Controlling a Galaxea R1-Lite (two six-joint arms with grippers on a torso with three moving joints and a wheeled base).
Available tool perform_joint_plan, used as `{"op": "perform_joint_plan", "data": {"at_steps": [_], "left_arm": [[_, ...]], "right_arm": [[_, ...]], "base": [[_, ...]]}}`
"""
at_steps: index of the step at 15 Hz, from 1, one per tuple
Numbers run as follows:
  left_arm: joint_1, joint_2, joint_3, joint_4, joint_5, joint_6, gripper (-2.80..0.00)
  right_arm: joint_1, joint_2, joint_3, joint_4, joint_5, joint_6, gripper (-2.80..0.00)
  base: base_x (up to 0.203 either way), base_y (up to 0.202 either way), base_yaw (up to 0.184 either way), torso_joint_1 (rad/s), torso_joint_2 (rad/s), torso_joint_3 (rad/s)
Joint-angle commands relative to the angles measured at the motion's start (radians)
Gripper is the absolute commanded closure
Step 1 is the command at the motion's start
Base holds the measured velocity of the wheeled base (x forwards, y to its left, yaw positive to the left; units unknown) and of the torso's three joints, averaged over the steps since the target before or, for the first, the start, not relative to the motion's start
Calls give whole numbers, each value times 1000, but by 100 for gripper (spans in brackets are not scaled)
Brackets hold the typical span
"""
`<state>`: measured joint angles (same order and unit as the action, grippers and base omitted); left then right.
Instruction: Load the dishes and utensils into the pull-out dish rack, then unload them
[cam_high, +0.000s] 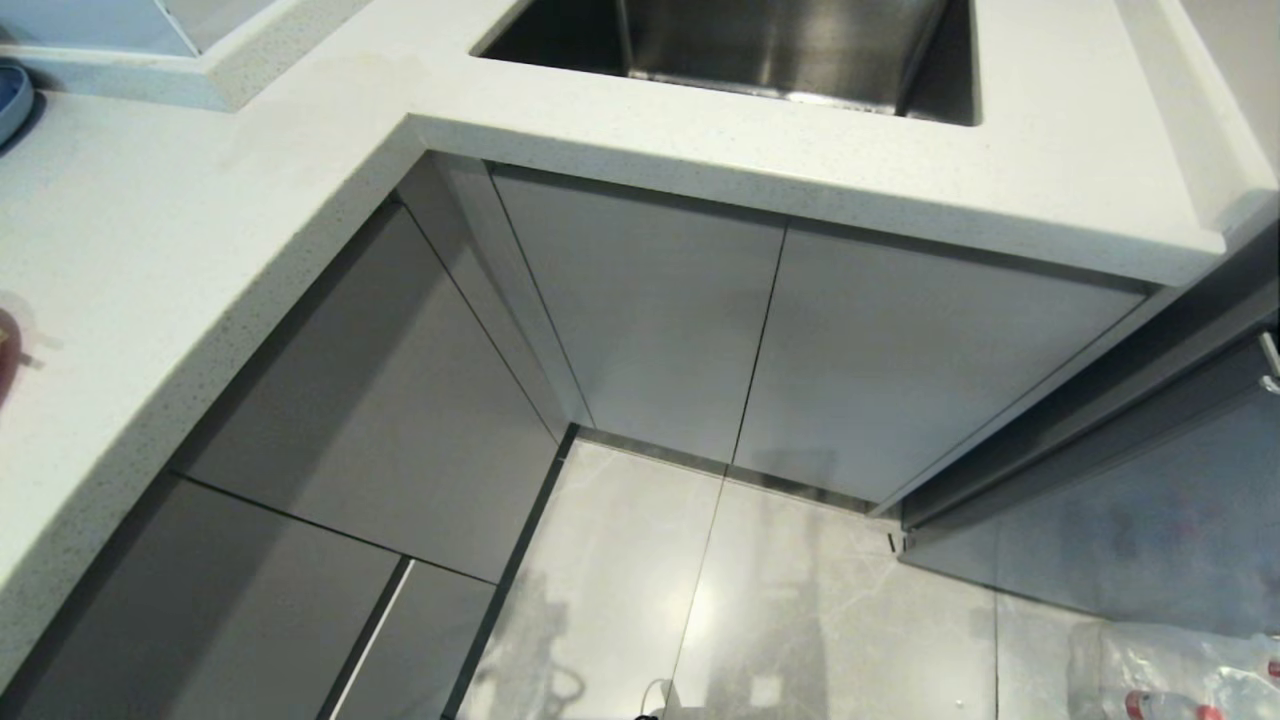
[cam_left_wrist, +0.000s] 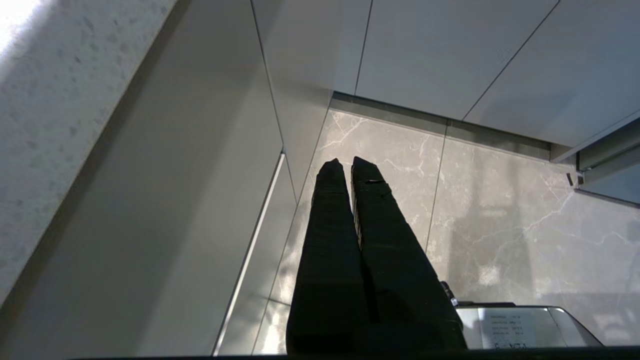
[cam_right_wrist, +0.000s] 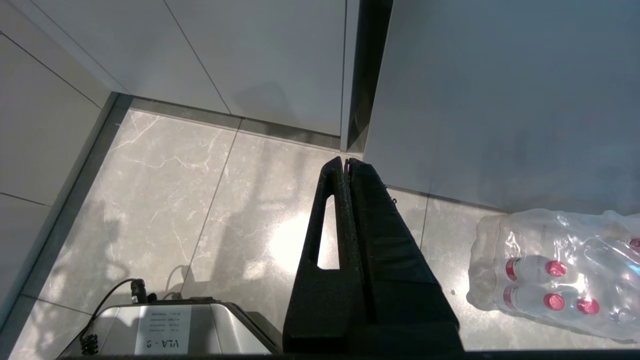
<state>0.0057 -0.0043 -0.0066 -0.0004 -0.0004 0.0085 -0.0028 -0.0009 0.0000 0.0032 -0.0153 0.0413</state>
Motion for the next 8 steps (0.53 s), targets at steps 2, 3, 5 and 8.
{"op": "perform_joint_plan", "data": {"at_steps": [2, 3, 5, 8], "left_arm": [[0, 1, 2, -1, 2, -2, 0], [0, 1, 2, -1, 2, -2, 0], [0, 1, 2, -1, 2, 0, 0], [0, 1, 2, -1, 2, -1, 0]], "right_arm": [[0, 1, 2, 0, 0, 0, 0], [0, 1, 2, 0, 0, 0, 0], [0, 1, 2, 0, 0, 0, 0], [0, 1, 2, 0, 0, 0, 0]], "base": [[0, 0, 0, 0, 0, 0], [0, 0, 0, 0, 0, 0], [0, 0, 0, 0, 0, 0], [0, 0, 0, 2, 1, 128]]}}
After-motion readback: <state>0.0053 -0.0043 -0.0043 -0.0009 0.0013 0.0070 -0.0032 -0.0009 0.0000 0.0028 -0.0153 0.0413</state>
